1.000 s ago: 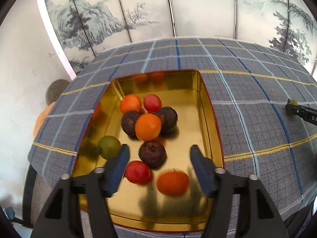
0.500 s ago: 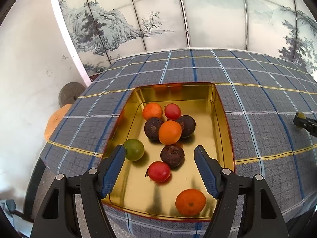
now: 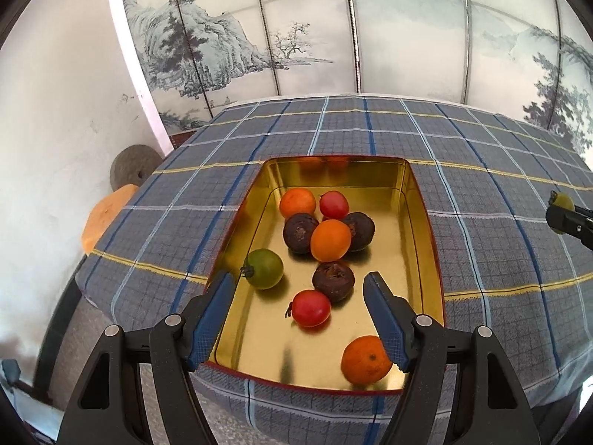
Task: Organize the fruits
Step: 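Carry the green fruit into the tin box and open the right gripper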
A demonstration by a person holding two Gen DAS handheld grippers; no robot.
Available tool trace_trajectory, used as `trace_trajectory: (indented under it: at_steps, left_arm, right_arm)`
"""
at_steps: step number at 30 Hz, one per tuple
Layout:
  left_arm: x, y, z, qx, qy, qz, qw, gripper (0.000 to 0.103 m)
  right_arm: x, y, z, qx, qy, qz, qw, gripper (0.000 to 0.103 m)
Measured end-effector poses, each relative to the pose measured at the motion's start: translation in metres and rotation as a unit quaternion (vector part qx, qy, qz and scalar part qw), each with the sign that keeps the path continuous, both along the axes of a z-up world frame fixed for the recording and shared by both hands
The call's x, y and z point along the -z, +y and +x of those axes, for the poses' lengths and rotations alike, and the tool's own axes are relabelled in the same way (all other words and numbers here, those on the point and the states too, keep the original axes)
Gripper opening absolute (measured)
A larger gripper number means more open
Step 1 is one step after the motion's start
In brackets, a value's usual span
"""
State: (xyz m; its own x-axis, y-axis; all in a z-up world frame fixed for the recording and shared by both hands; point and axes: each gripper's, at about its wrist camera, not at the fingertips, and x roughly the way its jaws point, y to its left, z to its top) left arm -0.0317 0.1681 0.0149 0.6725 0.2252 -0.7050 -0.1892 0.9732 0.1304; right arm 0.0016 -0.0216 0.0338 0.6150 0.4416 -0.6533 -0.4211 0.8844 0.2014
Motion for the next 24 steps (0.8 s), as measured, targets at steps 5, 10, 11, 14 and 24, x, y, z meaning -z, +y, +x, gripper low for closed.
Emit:
trace_trajectory:
  at_steps: [5,10,11,14,24]
  left_arm:
    - [-0.001,0.011,-0.005,-0.011,-0.006,-0.011,0.9999,0.074]
    - [-0.001,0.021,-0.011,-0.020,-0.014,-0.018,0.9995,0.075]
    - [-0.001,0.023,-0.013,-0.023,-0.017,-0.018,0.9994,0.075]
    - [-0.002,0.033,-0.017,-0.032,-0.022,-0.026,0.9989,0.075]
    - [-0.002,0.066,-0.027,-0.086,-0.024,-0.020,0.9958,0.075]
  right_arm:
    - [-0.018,0.045,-0.009,-0.057,-0.012,0.001,0.998,0.034]
    - [-0.023,0.090,-0.012,-0.105,-0.014,-0.004,0.994,0.034]
    - [-0.023,0.097,-0.013,-0.111,-0.013,-0.006,0.994,0.034]
    - [-0.020,0.114,-0.011,-0.126,-0.007,-0.006,0.992,0.034]
    - [-0.005,0.157,0.012,-0.145,0.013,-0.020,0.989,0.034]
